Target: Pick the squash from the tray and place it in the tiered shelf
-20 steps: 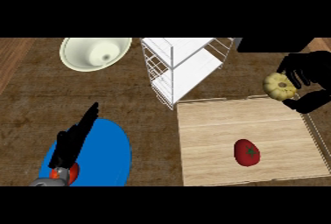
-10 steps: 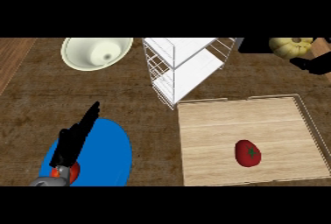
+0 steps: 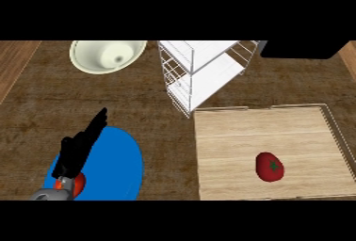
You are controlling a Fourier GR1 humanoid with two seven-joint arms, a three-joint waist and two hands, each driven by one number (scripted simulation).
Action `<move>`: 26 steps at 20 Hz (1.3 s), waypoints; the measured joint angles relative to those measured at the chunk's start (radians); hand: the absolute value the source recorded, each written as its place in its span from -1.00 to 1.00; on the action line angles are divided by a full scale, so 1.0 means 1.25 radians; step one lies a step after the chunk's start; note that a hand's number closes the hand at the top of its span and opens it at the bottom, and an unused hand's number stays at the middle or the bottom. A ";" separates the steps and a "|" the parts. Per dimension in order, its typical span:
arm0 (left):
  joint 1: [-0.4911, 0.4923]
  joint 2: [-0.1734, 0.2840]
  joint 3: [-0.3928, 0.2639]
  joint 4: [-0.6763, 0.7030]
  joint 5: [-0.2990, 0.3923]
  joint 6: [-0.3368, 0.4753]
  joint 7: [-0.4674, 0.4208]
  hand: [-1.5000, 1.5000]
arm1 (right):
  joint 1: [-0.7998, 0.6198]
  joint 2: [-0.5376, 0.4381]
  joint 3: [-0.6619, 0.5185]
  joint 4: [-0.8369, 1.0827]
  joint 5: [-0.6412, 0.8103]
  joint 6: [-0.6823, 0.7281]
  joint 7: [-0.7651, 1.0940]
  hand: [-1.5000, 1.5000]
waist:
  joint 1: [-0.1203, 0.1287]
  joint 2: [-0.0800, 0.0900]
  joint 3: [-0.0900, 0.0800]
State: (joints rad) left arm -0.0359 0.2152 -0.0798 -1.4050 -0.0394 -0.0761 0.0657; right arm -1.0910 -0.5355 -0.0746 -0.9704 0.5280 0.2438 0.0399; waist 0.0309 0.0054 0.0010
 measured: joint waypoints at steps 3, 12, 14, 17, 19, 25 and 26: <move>-0.007 -0.007 -0.004 -0.001 -0.006 0.002 0.004 0.00 | -0.080 0.030 0.007 0.105 0.032 -0.035 -0.004 1.00 | 0.008 0.003 0.000; -0.038 -0.017 -0.006 0.020 -0.017 0.001 0.007 0.00 | -0.216 0.116 0.045 0.356 0.121 -0.128 -0.085 1.00 | 0.021 0.011 0.000; -0.037 -0.020 -0.012 0.020 -0.023 -0.001 0.002 0.00 | -0.241 0.124 0.047 0.404 0.132 -0.129 -0.101 1.00 | 0.025 0.012 0.000; -0.032 -0.016 -0.009 0.018 -0.019 -0.010 -0.010 0.00 | -0.259 0.152 0.051 0.461 0.147 -0.152 -0.114 1.00 | 0.030 0.011 0.000; -0.027 -0.017 -0.012 0.016 -0.022 -0.011 -0.013 0.00 | -0.270 0.165 0.051 0.491 0.154 -0.160 -0.124 1.00 | 0.031 0.008 0.000; -0.042 -0.028 -0.016 0.029 -0.030 -0.004 -0.006 0.00 | -0.286 0.198 -0.054 0.552 0.051 -0.108 -0.121 -1.00 | 0.035 0.005 0.000; -0.042 -0.026 -0.016 0.030 -0.030 -0.005 -0.007 0.00 | -0.289 0.199 -0.081 0.561 0.024 -0.093 -0.110 -1.00 | 0.036 0.004 0.001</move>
State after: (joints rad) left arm -0.0886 0.1829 -0.0992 -1.3671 -0.0775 -0.0819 0.0563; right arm -1.4521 -0.2870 -0.1760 -0.2685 0.5581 0.1276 -0.0977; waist 0.0761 0.0101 0.0017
